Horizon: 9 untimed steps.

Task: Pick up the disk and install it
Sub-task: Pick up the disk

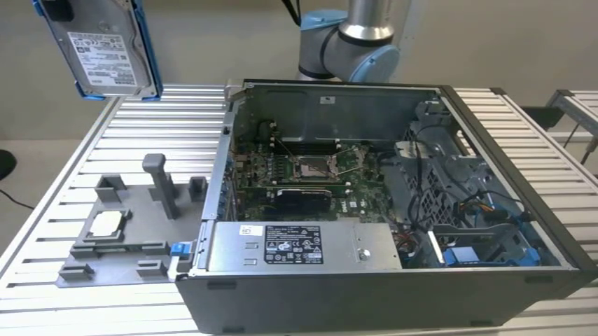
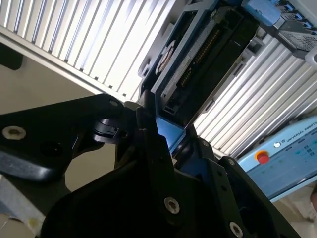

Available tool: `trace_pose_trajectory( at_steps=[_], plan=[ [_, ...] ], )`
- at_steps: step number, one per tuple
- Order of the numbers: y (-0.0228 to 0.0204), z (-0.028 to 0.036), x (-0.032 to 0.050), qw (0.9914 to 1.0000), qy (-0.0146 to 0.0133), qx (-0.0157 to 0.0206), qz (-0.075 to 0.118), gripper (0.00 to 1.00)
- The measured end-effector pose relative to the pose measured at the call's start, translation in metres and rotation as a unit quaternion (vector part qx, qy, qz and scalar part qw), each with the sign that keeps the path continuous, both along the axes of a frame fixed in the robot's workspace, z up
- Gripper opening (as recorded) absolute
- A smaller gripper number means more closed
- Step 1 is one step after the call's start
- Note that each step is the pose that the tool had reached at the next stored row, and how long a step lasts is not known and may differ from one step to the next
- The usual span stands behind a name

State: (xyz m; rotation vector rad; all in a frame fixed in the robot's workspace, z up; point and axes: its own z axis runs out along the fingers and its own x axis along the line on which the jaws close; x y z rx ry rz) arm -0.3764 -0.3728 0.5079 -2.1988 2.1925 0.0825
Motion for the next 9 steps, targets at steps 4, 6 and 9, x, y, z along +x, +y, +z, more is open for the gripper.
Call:
trace_pose_trajectory(
  at_steps=[4, 6, 9],
  plan=[
    [0.0000, 0.0001, 0.0128, 1.00000, 0.0001, 0.0000, 0.000, 0.00],
    [0.0000, 0.0000, 0.0201, 1.00000, 0.0001, 0.0000, 0.000, 0.00],
    [0.0000, 0.0000, 0.0321, 1.00000, 0.0001, 0.0000, 0.000, 0.00]
  ],
)
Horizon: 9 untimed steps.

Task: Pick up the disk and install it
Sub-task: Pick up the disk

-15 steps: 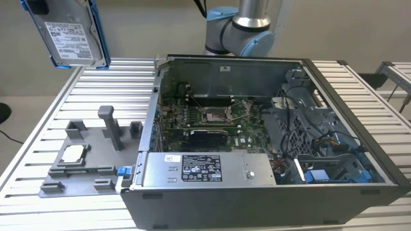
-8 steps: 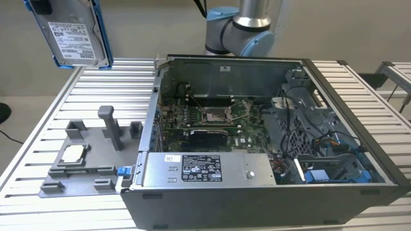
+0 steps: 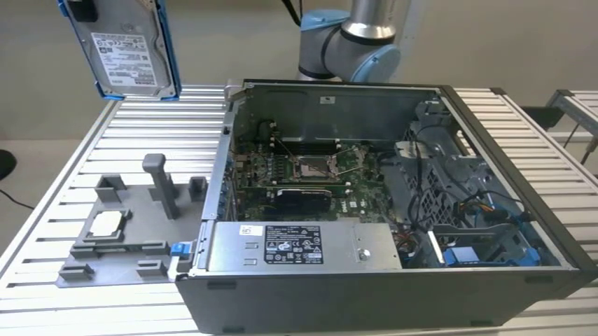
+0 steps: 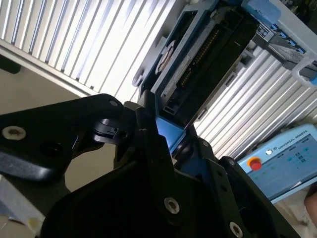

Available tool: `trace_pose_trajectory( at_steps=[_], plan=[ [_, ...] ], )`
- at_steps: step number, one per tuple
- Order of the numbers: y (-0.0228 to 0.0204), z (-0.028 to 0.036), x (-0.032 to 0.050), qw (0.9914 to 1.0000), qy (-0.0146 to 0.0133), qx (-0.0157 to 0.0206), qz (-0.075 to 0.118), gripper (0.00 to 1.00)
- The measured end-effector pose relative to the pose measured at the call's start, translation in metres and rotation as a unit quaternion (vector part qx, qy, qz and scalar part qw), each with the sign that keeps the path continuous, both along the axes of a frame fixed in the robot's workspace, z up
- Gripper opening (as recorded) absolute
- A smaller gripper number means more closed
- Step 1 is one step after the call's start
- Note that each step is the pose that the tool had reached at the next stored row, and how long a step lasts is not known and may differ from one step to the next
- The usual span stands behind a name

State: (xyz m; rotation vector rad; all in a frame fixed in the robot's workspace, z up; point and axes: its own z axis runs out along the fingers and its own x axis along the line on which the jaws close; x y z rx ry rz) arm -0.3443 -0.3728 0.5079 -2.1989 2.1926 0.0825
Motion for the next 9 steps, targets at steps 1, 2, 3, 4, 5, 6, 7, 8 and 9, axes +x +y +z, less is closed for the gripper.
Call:
trace_pose_trajectory(
  at_steps=[1, 2, 3, 4, 5, 6, 7, 8, 9],
  plan=[
    [0.0000, 0.0000, 0.0041, 1.00000, 0.0000, 0.0000, 0.000, 0.00],
    [0.0000, 0.0000, 0.0084, 1.00000, 0.0000, 0.0000, 0.000, 0.00],
    [0.0000, 0.0000, 0.0126, 1.00000, 0.0000, 0.0000, 0.000, 0.00],
    [0.0000, -0.0001, 0.0167, 1.00000, -0.0001, 0.0000, 0.000, 0.00],
    [0.0000, 0.0000, 0.0214, 1.00000, 0.0000, 0.0000, 0.000, 0.00],
    [0.0000, 0.0000, 0.0257, 1.00000, 0.0000, 0.0000, 0.000, 0.00],
    [0.0000, 0.0000, 0.0302, 1.00000, 0.0000, 0.0000, 0.000, 0.00],
    [0.0000, 0.0000, 0.0345, 1.00000, -0.0001, 0.0000, 0.000, 0.00],
    [0.0000, 0.0000, 0.0386, 1.00000, 0.0000, 0.0000, 0.000, 0.00]
  ],
)
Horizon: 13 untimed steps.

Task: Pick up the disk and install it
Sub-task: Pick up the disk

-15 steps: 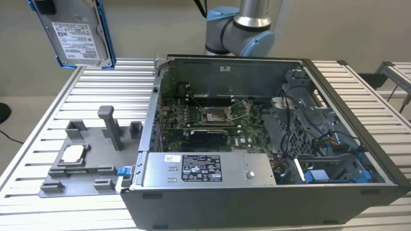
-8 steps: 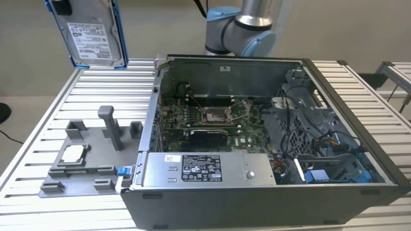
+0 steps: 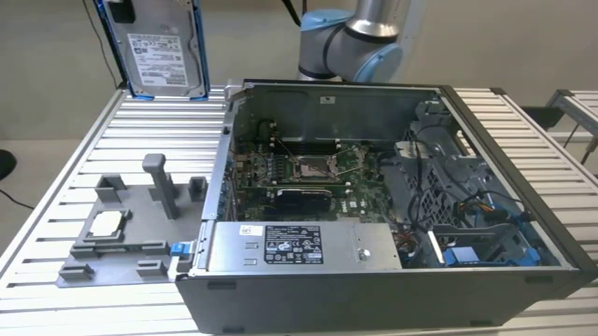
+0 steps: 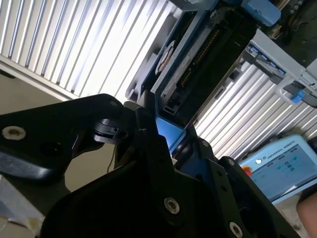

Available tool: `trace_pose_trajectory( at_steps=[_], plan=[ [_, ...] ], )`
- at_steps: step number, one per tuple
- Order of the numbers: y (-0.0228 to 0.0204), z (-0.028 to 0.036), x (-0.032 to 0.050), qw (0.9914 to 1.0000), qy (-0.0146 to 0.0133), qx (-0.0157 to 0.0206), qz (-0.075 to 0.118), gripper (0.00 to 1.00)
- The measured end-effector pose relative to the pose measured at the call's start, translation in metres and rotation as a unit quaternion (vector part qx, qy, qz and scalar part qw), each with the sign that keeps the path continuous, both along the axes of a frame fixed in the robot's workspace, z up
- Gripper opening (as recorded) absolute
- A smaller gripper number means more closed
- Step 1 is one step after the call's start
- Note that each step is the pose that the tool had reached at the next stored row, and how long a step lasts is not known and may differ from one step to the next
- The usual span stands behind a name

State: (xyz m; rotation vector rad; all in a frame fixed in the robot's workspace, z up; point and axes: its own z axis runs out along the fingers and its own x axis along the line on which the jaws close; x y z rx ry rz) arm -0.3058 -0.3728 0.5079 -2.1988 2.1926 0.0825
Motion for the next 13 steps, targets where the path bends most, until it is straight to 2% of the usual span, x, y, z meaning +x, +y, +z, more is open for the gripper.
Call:
trace_pose_trajectory(
  at_steps=[13],
  plan=[
    [-0.0013, 0.0000, 0.0588, 1.00000, 0.0000, 0.0000, 0.000, 0.00]
  ],
)
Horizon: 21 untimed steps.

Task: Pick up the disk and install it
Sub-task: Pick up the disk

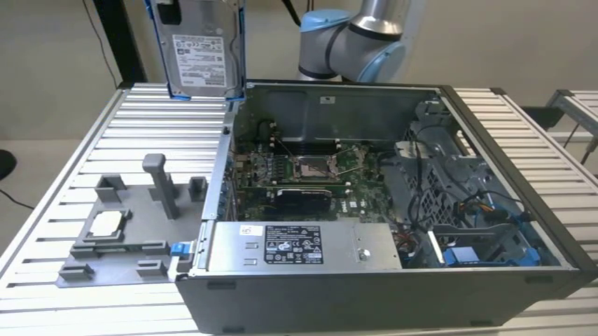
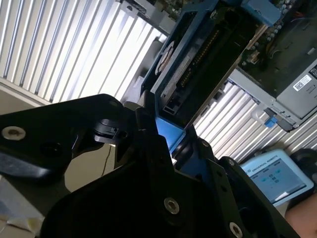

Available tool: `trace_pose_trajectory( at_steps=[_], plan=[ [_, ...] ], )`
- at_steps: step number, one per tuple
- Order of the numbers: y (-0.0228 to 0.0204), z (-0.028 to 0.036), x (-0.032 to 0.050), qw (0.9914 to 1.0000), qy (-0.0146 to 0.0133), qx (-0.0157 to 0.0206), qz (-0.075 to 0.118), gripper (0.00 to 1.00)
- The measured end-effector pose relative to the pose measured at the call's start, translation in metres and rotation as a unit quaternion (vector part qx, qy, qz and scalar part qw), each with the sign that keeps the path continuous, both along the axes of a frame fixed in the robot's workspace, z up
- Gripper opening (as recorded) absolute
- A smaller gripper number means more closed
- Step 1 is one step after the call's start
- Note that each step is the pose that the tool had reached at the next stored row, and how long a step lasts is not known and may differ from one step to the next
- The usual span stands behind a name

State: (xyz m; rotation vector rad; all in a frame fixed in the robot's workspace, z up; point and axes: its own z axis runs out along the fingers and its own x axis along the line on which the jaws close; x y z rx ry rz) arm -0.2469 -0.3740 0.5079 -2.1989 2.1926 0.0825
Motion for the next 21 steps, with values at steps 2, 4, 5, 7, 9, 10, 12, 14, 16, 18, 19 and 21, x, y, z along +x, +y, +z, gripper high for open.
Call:
trace_pose_trajectory(
  at_steps=[2, 4, 5, 7, 9, 10, 12, 14, 16, 18, 19, 21],
  plan=[
    [-0.0005, 0.0000, 0.0092, 1.00000, 0.0000, 0.0000, 0.000, 0.00],
    [-0.0010, -0.0001, 0.0181, 1.00000, 0.0000, 0.0000, 0.000, 0.00],
    [-0.0014, -0.0001, 0.0227, 1.00000, 0.0000, 0.0000, 0.000, 0.00],
    [-0.0023, -0.0001, 0.0321, 1.00000, 0.0000, 0.0000, 0.000, 0.00],
    [-0.0033, -0.0001, 0.0413, 1.00000, 0.0000, 0.0000, 0.000, 0.00],
    [-0.0036, -0.0001, 0.0456, 1.00000, 0.0000, 0.0000, 0.000, 0.00],
    [-0.0038, -0.0002, 0.0548, 1.00000, 0.0000, 0.0000, 0.000, 0.00],
    [-0.0038, -0.0001, 0.0637, 1.00000, 0.0000, 0.0000, 0.000, 0.00],
    [-0.0039, -0.0001, 0.0730, 1.00000, 0.0000, 0.0000, 0.000, 0.00],
    [-0.0041, -0.0002, 0.0819, 1.00000, 0.0000, 0.0000, 0.000, 0.00],
    [-0.0043, -0.0002, 0.0865, 1.00000, 0.0000, 0.0000, 0.000, 0.00],
    [-0.0050, -0.0002, 0.0959, 1.00000, 0.0000, 0.0000, 0.000, 0.00]
  ],
)
